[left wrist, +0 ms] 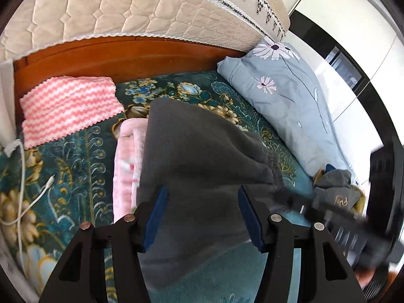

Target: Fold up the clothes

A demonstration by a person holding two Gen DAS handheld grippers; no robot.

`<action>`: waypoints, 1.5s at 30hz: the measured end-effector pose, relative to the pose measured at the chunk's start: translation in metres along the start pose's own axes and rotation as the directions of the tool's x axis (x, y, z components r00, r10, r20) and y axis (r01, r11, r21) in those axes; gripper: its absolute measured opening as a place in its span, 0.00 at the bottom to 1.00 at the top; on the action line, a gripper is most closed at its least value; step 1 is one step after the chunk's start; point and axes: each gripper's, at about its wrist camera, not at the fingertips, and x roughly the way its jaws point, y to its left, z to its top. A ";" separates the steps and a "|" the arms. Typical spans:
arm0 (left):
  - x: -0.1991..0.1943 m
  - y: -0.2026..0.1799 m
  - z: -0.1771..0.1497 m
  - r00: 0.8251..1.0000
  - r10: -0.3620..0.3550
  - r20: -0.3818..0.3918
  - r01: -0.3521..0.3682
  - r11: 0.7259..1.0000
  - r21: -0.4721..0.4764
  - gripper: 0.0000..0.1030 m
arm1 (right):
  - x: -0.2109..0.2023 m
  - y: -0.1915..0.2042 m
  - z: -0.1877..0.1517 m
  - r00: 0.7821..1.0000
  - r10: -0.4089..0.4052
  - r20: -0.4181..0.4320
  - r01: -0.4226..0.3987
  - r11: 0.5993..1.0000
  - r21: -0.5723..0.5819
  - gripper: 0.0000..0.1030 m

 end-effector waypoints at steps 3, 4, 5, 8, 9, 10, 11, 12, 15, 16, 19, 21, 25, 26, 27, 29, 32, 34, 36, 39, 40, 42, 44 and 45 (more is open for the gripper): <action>-0.013 -0.008 -0.010 0.999 0.039 0.005 -0.039 0.999 0.012 0.58 | 0.001 -0.001 -0.031 0.999 0.012 -0.034 -0.011 0.999 0.030 0.24; -0.016 -0.011 -0.015 0.999 0.050 0.002 -0.050 0.999 0.020 0.58 | 0.002 -0.004 -0.042 0.999 0.010 -0.047 -0.008 0.999 0.045 0.24; -0.018 -0.013 -0.019 0.999 0.053 -0.002 -0.053 0.998 0.023 0.58 | 0.004 -0.006 -0.052 0.998 0.008 -0.059 -0.004 0.998 0.060 0.24; -0.020 -0.018 -0.034 0.998 0.066 -0.017 -0.066 0.998 0.013 0.58 | 0.005 -0.016 -0.076 0.998 -0.005 -0.069 0.013 0.994 0.109 0.24; -0.020 -0.019 -0.040 0.998 0.066 -0.018 -0.066 0.998 0.002 0.58 | 0.004 -0.019 -0.082 0.998 -0.012 -0.062 0.020 0.992 0.127 0.24; -0.020 -0.021 -0.048 0.998 0.058 -0.019 -0.058 0.998 -0.008 0.62 | 0.003 -0.020 -0.087 0.998 -0.028 -0.055 0.035 0.990 0.138 0.25; -0.019 -0.022 -0.055 0.999 0.049 -0.021 -0.049 0.999 -0.014 0.64 | 0.000 -0.020 -0.091 0.997 -0.059 -0.041 0.064 0.989 0.130 0.28; -0.019 -0.022 -0.062 0.999 0.041 -0.022 -0.041 0.999 -0.019 0.66 | -0.003 -0.018 -0.095 0.995 -0.094 -0.026 0.097 0.988 0.119 0.33; -0.019 -0.021 -0.083 1.000 0.032 -0.001 -0.032 0.999 -0.044 0.67 | -0.011 -0.012 -0.101 0.987 -0.159 0.020 0.156 0.984 0.086 0.47; -0.019 -0.021 -0.090 1.000 0.028 0.007 -0.027 0.998 -0.052 0.69 | -0.013 -0.009 -0.102 0.984 -0.173 0.034 0.170 0.983 0.069 0.50; -0.014 -0.027 -0.102 0.999 0.033 -0.007 -0.034 0.999 -0.032 0.70 | -0.018 -0.001 -0.104 0.971 -0.223 0.088 0.223 0.975 0.004 0.60; -0.011 -0.033 -0.107 0.998 0.057 -0.015 -0.057 0.998 0.001 0.70 | -0.016 -0.001 -0.107 0.962 -0.257 0.097 0.260 0.966 -0.014 0.65; -0.009 -0.041 -0.109 0.997 0.080 -0.004 -0.080 0.996 0.046 0.70 | -0.008 -0.011 -0.110 0.953 -0.294 0.070 0.295 0.955 -0.007 0.68; -0.010 -0.040 -0.108 0.996 0.085 0.000 -0.085 0.995 0.048 0.70 | -0.007 -0.012 -0.111 0.951 -0.301 0.073 0.303 0.953 -0.008 0.71; -0.009 -0.039 -0.108 0.996 0.092 0.001 -0.092 0.995 0.044 0.70 | -0.007 -0.013 -0.111 0.948 -0.308 0.079 0.310 0.951 -0.009 0.74; -0.008 -0.037 -0.107 0.995 0.102 -0.001 -0.102 0.994 0.032 0.70 | -0.006 -0.015 -0.111 0.946 -0.313 0.084 0.315 0.949 -0.008 0.78; -0.007 -0.030 -0.108 0.994 0.110 0.003 -0.110 0.994 -0.007 0.72 | -0.006 -0.016 -0.113 0.942 -0.324 0.087 0.325 0.946 0.002 0.83; -0.004 -0.027 -0.108 0.993 0.119 0.003 -0.119 0.992 -0.031 0.81 | -0.006 -0.018 -0.113 0.937 -0.339 0.088 0.339 0.941 0.010 0.86; -0.004 -0.026 -0.108 0.993 0.117 0.005 -0.117 0.992 -0.040 0.82 | -0.005 -0.020 -0.113 0.934 -0.348 0.087 0.347 0.938 0.018 0.94; -0.002 -0.027 -0.109 0.992 0.123 0.006 -0.123 0.992 -0.030 0.82 | -0.003 -0.022 -0.114 0.934 -0.348 0.078 0.348 0.937 0.024 1.00; -0.001 -0.027 -0.110 0.992 0.129 0.007 -0.129 0.991 -0.026 0.82 | -0.002 -0.023 -0.114 0.935 -0.348 0.074 0.347 0.938 0.025 1.00; 0.001 -0.028 -0.111 0.991 0.137 0.007 -0.137 0.990 -0.021 0.82 | 0.000 -0.022 -0.114 0.934 -0.351 0.067 0.350 0.936 0.018 1.00; 0.003 -0.029 -0.112 0.990 0.140 0.001 -0.140 0.990 -0.016 0.82 | 0.002 -0.022 -0.115 0.937 -0.345 0.059 0.345 0.939 0.013 1.00; 0.004 -0.029 -0.112 0.990 0.141 -0.001 -0.141 0.990 -0.014 0.83 | 0.003 -0.021 -0.115 0.938 -0.341 0.053 0.341 0.940 0.012 1.00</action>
